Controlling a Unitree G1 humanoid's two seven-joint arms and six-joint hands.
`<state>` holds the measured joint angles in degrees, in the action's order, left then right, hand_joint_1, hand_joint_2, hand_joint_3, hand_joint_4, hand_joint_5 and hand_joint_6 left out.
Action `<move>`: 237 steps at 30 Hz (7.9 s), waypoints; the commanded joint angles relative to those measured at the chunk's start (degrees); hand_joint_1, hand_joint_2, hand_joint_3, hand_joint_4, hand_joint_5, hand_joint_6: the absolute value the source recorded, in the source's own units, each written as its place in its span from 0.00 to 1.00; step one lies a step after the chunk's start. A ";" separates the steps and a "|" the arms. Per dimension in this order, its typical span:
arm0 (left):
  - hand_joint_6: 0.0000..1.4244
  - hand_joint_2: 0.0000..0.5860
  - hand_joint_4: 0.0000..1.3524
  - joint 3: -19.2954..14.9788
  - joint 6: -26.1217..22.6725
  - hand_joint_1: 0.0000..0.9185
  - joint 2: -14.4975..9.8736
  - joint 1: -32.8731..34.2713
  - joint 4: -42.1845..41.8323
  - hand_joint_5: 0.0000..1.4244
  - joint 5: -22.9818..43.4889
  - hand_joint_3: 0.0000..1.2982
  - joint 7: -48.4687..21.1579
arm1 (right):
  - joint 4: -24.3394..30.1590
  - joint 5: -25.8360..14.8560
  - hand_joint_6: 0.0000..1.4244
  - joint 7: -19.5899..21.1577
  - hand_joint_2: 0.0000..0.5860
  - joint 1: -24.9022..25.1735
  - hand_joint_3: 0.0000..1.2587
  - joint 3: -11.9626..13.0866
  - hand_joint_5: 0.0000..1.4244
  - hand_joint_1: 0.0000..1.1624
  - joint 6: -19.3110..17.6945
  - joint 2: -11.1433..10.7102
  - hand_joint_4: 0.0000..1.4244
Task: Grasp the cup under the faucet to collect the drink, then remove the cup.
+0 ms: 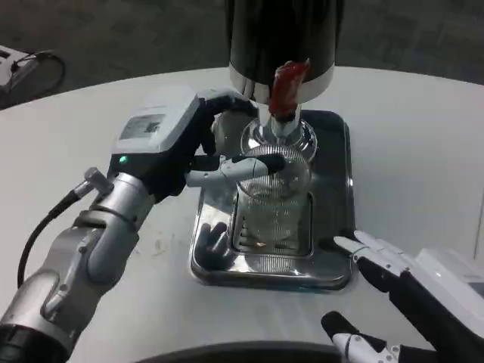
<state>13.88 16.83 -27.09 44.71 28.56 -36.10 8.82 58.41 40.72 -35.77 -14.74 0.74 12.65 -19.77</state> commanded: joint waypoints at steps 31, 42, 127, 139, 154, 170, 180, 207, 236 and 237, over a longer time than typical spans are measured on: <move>0.23 0.04 0.12 -17.20 -7.38 0.00 -2.36 -7.75 -25.29 0.20 46.33 0.15 -31.09 | -0.17 1.49 0.07 2.28 0.79 -3.60 0.12 -1.32 0.04 0.27 -0.95 -0.04 0.04; 0.18 0.03 0.09 -18.37 -9.20 0.00 -1.45 -7.62 -26.18 0.17 45.75 0.13 -32.61 | 0.06 1.66 0.06 2.41 0.79 -3.85 0.12 -0.96 0.04 0.27 -0.89 0.21 0.04; 0.17 0.03 0.10 -2.91 3.10 0.00 -2.55 8.21 -7.61 0.17 28.69 0.15 -48.06 | -24.80 -13.06 0.02 28.94 0.39 11.99 0.00 -10.08 0.08 0.57 1.47 14.13 0.02; 0.17 0.02 0.11 -2.88 3.24 0.00 -3.11 8.75 -7.87 0.18 28.55 0.15 -48.22 | -35.34 -10.87 0.02 35.86 0.39 18.89 0.00 -11.83 0.07 0.57 2.38 17.58 0.02; 0.17 0.03 0.11 -3.44 3.60 0.00 -4.36 9.53 -7.15 0.18 28.93 0.16 -48.75 | -46.44 -11.47 0.02 41.87 0.37 26.99 0.00 -11.98 0.07 0.59 1.30 19.92 0.02; 0.16 0.04 0.12 -4.03 4.78 0.00 -5.28 10.61 -4.68 0.18 29.22 0.16 -49.30 | -54.37 -15.39 0.00 42.02 0.36 33.63 0.00 -11.66 0.05 0.63 -0.82 19.51 0.00; 0.16 0.05 0.13 -3.70 5.58 0.00 -5.48 11.54 -3.07 0.18 29.41 0.16 -49.60 | -57.22 -18.40 0.00 41.18 0.34 36.24 0.00 -10.90 0.03 0.62 -2.41 19.05 0.00; 0.16 0.06 0.13 -0.91 10.17 0.00 -4.46 14.48 -1.17 0.18 26.75 0.17 -50.92 | -58.30 -18.52 0.00 42.54 0.35 36.73 0.00 -10.97 0.03 0.61 -3.46 19.14 0.00; 0.16 0.07 0.13 -1.11 9.65 0.00 -5.34 13.08 -3.84 0.18 27.22 0.17 -51.42 | -62.32 -20.94 0.00 49.02 0.36 35.95 0.00 -10.37 0.05 0.59 -6.65 23.99 0.00; 0.16 0.07 0.13 -1.12 9.59 0.00 -5.38 13.08 -3.87 0.18 27.23 0.17 -51.45 | -62.67 -21.09 0.00 49.05 0.36 36.08 0.00 -10.35 0.05 0.59 -6.98 24.03 0.00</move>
<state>12.11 26.78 -32.06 59.73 25.17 -8.40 -40.73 -3.55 19.84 12.32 21.75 -9.55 7.16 3.73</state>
